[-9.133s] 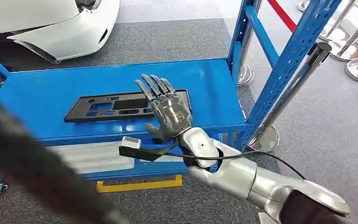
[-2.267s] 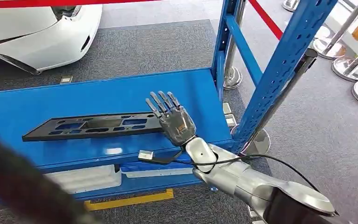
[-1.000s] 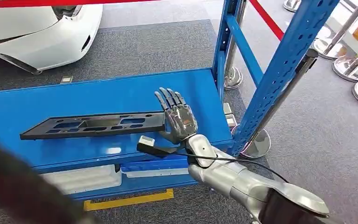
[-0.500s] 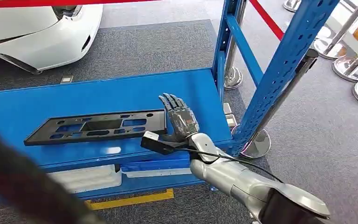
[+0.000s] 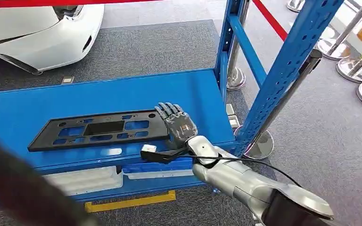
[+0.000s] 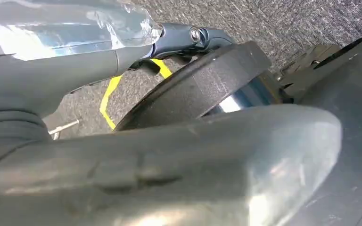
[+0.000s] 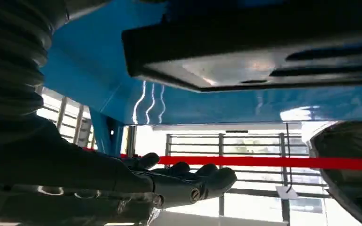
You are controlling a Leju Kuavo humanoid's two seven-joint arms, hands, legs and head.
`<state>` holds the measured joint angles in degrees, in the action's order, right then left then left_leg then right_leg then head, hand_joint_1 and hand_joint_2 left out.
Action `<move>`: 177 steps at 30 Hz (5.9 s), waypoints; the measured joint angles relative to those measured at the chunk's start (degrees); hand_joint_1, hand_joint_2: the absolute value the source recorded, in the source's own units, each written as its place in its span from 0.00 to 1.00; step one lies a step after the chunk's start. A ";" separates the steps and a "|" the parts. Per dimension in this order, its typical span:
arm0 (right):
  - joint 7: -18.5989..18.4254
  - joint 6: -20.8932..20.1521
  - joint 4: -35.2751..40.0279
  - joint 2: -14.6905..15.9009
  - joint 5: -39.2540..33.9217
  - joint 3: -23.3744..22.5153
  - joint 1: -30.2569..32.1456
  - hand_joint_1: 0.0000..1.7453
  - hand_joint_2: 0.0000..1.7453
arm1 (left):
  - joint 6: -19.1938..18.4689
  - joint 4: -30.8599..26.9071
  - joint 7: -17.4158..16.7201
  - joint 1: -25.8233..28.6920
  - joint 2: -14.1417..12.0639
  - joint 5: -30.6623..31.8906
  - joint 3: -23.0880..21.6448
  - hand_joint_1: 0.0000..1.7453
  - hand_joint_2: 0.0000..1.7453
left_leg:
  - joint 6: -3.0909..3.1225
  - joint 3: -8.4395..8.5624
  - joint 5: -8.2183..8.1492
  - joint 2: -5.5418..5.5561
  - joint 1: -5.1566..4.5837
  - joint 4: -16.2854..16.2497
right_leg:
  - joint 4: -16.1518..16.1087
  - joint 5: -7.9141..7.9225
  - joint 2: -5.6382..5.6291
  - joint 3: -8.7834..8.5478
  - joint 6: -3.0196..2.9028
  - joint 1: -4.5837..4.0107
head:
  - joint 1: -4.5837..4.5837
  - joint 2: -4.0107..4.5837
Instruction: Take the parts from the cabinet and place them on the table.
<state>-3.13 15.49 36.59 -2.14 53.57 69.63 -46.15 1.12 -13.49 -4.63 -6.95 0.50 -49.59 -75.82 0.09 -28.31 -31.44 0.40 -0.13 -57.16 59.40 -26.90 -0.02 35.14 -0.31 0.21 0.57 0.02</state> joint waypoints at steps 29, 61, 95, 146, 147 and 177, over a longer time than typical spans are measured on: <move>-0.58 1.87 0.02 0.15 8.29 4.99 -1.01 1.00 1.00 | -0.15 0.04 -0.35 -0.06 -0.26 -0.24 0.00 0.00 0.00 | 0.00 0.09 0.00 -0.01 -0.14 0.00 | 0.00 0.00 -0.01 -0.07 0.00 0.00 | -0.04 0.00; -13.73 -3.72 11.31 4.13 15.82 3.09 -1.62 1.00 1.00 | 5.18 -0.42 6.40 0.14 -0.22 -2.23 0.00 0.00 0.00 | 0.00 0.21 -0.01 -0.06 -0.14 -0.01 | 0.00 0.00 -0.14 -0.19 0.00 -0.01 | -0.09 0.00; -14.35 -19.73 49.24 13.95 26.65 2.71 -10.04 1.00 1.00 | 1.24 -1.97 9.55 -0.33 -0.52 -1.48 0.00 0.00 1.00 | -0.02 0.20 -0.04 -0.15 -0.14 0.00 | -0.01 0.00 -0.23 -0.16 0.00 -0.01 | -0.11 0.00; -16.21 -19.29 52.98 15.04 26.67 4.07 -14.83 1.00 1.00 | 2.43 -2.69 8.63 -0.67 -0.52 -4.44 0.11 0.00 1.00 | -0.02 0.19 -0.04 -0.14 -0.13 0.00 | -0.01 0.00 -0.22 -0.17 0.00 -0.01 | -0.11 0.00; -16.23 -19.29 52.98 15.04 26.67 4.07 -14.83 1.00 1.00 | 2.47 -2.75 8.63 -0.66 -0.52 -4.48 0.11 0.00 1.00 | -0.02 0.19 -0.04 -0.14 -0.13 0.00 | -0.01 0.00 -0.22 -0.17 0.00 -0.01 | -0.11 0.00; -17.39 -17.61 53.05 15.45 26.67 4.15 -14.74 1.00 1.00 | 3.12 -2.73 7.72 -0.74 -0.81 -6.23 0.13 0.00 1.00 | -2.69 1.87 -1.94 -0.30 2.78 -0.60 | 1.44 1.46 -0.01 2.68 4.30 2.25 | -0.48 0.18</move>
<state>-20.52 -2.12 89.64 13.31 80.24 73.79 -60.89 4.24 -16.22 3.08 -7.69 -0.31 -55.82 -75.69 -2.60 -26.44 -33.37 0.11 2.66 -57.76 60.84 -25.44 -0.03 37.81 3.99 2.46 0.09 0.20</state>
